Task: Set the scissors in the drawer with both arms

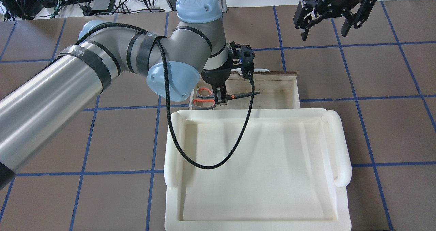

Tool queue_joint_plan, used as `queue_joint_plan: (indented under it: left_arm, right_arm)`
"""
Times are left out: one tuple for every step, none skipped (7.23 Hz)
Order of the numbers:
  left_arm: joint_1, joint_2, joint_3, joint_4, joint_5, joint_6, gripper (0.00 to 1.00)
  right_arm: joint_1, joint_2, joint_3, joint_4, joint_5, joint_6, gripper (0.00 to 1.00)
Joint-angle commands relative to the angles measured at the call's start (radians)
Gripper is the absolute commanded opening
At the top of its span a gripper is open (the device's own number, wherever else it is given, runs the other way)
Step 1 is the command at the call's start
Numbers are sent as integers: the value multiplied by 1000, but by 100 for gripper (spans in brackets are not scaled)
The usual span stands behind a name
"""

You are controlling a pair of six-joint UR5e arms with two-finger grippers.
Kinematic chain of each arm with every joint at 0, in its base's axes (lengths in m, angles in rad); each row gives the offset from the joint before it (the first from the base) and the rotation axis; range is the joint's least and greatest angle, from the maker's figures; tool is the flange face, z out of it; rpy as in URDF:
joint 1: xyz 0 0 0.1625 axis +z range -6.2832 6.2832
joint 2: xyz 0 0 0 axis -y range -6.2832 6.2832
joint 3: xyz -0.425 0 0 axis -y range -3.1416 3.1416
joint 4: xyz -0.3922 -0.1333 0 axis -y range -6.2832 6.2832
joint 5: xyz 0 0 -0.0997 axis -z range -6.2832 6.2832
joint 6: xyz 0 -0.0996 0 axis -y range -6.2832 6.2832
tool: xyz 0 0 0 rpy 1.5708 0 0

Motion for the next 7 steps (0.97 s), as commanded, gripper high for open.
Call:
queue_joint_plan:
  left_arm:
    - [-10, -8, -4, -1, -2, -2, 0]
    - [-23, -17, -6, 0, 0, -5, 0]
    - [-27, -21, -7, 0, 0, -9, 0]
    - [-27, -21, -9, -1, 0, -11, 0]
    - [-27, -20, -21, -1, 0, -12, 0]
    - [-27, -21, -24, 0, 0, -12, 0]
    - [-28, -23, -24, 0, -2, -14, 0]
  right_arm:
    - [-1, -10, 1, 1, 73, -51, 100]
    - [-1, -16, 1, 2, 82, -51, 100]
    - [-1, -19, 4, 2, 89, -51, 100]
    - [-1, -21, 18, 2, 81, -51, 100]
    - [-1, -22, 30, 2, 73, -51, 100]
    - [-1, -27, 39, -2, 75, -51, 100]
    - [-1, -27, 41, -3, 73, -51, 100]
